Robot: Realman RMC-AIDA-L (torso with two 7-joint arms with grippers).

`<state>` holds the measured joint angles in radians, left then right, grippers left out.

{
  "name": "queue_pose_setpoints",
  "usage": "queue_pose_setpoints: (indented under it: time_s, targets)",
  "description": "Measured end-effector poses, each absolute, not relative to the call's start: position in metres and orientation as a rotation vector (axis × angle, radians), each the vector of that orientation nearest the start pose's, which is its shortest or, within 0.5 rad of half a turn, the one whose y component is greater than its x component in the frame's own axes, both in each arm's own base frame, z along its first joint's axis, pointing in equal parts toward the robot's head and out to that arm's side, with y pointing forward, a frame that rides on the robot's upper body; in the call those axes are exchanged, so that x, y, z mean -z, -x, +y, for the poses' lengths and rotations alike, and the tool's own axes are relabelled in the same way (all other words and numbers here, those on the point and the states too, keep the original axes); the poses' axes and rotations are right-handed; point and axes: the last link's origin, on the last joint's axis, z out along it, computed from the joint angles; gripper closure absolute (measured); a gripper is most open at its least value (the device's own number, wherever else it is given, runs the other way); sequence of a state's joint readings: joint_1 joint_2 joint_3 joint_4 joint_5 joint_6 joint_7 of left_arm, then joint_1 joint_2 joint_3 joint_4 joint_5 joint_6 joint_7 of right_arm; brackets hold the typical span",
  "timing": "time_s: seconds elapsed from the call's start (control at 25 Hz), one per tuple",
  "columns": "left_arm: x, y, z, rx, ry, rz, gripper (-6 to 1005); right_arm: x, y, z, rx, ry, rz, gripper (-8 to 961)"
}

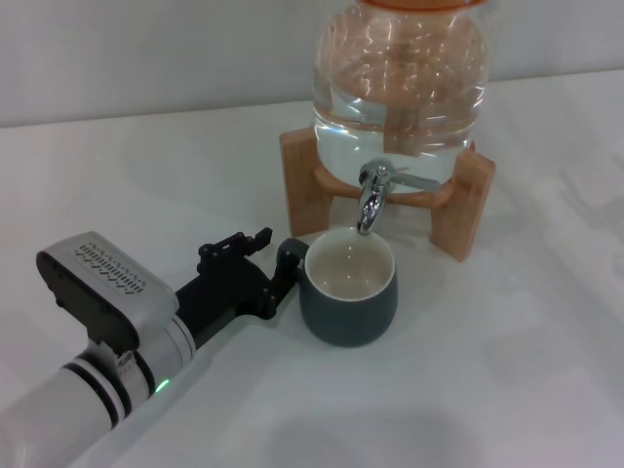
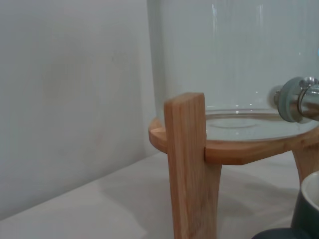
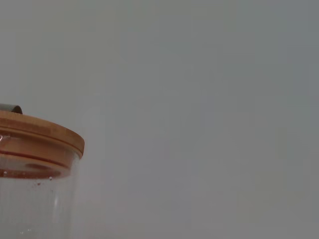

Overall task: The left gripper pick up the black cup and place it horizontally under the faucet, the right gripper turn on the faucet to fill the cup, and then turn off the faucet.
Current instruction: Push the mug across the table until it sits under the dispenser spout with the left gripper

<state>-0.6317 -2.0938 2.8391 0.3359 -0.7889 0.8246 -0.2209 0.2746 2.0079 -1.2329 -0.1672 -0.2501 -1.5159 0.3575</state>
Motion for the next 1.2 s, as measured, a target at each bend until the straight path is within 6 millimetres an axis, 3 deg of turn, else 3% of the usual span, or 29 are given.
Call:
queue_pose_setpoints:
  time_s: [1.2]
  targets:
    - [0.146, 0.246, 0.312, 0.555, 2.383, -0.423, 561, -0.069, -0.351, 0.282, -0.879, 1.502, 0.307, 85]
